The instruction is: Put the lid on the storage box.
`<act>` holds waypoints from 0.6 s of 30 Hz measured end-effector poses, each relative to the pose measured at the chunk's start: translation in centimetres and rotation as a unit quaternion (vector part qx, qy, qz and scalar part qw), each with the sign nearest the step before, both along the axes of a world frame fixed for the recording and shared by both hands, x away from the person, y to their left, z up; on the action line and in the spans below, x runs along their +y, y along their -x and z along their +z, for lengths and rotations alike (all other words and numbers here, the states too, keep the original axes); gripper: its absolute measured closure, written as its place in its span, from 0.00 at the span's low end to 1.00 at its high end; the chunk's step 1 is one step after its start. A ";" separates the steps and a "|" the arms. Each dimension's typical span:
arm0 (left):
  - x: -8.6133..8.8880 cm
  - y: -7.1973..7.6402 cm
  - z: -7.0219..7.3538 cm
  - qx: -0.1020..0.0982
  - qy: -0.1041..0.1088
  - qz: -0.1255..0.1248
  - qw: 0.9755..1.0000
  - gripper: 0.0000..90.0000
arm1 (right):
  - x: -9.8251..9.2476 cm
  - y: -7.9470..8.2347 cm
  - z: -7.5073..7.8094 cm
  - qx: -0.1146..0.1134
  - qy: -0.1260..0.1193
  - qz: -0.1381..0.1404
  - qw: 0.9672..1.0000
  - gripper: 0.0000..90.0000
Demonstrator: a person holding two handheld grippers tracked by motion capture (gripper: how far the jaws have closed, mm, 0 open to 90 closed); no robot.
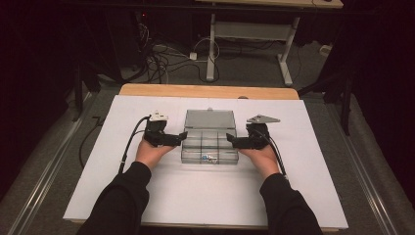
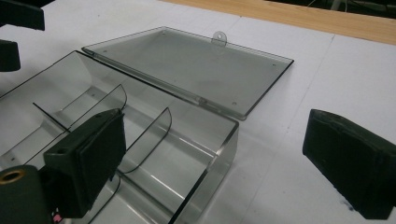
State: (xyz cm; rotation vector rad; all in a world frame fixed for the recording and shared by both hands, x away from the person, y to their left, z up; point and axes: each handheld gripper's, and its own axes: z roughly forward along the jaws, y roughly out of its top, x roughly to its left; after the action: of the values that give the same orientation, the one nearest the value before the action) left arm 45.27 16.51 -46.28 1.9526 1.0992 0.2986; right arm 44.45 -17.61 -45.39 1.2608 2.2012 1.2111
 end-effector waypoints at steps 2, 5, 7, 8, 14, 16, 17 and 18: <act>-0.1 -0.3 0.2 -0.004 -0.003 0.002 1.000 0.00 | 0.2 -0.5 0.0 0.005 0.002 0.000 1.000 0.09; -0.2 -0.9 0.5 -0.003 -0.002 0.002 1.000 0.00 | 0.3 -0.9 0.1 0.011 0.006 0.002 1.000 0.09; -0.4 -1.2 0.6 -0.001 0.001 -0.002 1.000 0.00 | 0.3 -1.3 0.1 0.014 0.006 0.000 1.000 0.10; -0.5 -1.4 0.6 0.001 0.005 -0.003 1.000 0.00 | 0.3 -1.5 0.1 0.014 0.004 -0.001 1.000 0.12; -1.5 -1.9 0.0 0.012 0.005 -0.007 1.000 0.00 | 0.4 -2.9 -0.4 0.030 -0.003 -0.005 1.000 0.18; -1.7 -1.9 -0.3 0.016 0.001 -0.009 1.000 0.00 | 0.5 -3.3 -0.2 0.032 -0.008 -0.008 0.999 0.19; -1.7 -1.9 -0.4 0.018 0.000 -0.008 1.000 0.00 | 0.6 -3.5 -0.2 0.032 -0.011 -0.009 0.999 0.20; -1.7 -2.0 -0.5 0.019 -0.001 -0.008 1.000 0.00 | 0.7 -3.8 -0.1 0.035 -0.010 -0.010 0.999 0.20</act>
State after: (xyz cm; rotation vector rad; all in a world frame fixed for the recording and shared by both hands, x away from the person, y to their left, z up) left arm 47.24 14.76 -46.76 1.9747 1.1068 0.2547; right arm 48.21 -16.93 -45.48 1.3487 2.2251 1.2033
